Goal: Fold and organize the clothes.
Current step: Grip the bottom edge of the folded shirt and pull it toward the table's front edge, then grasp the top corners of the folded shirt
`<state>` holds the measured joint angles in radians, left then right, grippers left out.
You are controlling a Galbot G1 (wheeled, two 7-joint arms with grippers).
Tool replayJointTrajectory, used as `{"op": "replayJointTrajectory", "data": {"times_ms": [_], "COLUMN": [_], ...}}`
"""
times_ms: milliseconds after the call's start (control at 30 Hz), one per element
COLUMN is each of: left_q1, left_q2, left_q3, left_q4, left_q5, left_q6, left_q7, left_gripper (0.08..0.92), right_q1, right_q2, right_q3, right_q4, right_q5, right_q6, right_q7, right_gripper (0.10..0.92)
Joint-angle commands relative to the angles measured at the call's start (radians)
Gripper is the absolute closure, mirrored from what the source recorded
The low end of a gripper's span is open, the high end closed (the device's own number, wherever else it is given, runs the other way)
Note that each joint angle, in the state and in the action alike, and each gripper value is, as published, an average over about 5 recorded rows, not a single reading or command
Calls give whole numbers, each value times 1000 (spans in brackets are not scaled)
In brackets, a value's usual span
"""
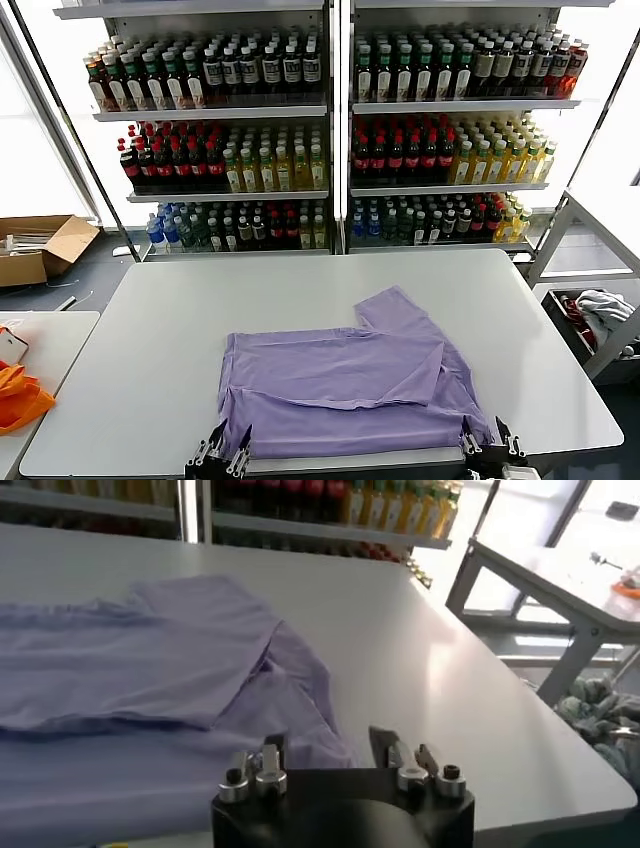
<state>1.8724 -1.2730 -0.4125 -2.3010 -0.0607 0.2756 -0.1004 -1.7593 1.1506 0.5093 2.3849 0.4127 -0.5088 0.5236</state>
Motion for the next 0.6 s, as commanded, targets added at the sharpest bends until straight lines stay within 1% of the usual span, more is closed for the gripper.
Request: {"op": "replayJointTrajectory", "data": {"times_ms": [33,133,233,333,467,600], "left_q1": [-202,-313,-447,-590,-744,-860], "left_q2": [89,176,260,313,334,314], "left_q3": [-117,-131,-115,-78,-14,54], "left_q4": [-45,5,97,208,351,477], "left_q5": [-151,-211,-282,-344,-414,-447], "left_q6": [-29,-11,3,23,58,86], "left_q7": [87,122,135,137,139,133], "left_gripper": [417,330,245,191,178,177], "right_q1": [210,390,575,761,1015,1247], "right_q2": [-57,-153,-238,-285,-305,-264], "right_q3": [165,160,96,-23,-244,-455], "right_q4": [-82,-225,-371,-504,-686,-884], "right_q5": [142,203,253,308,349,354], "right_q6": [54,38,20,-9,-39,-44], "right_q7": [-169,-238,-288,-322,-356,-351], "right_gripper": [257,212,204,203,202,203]}}
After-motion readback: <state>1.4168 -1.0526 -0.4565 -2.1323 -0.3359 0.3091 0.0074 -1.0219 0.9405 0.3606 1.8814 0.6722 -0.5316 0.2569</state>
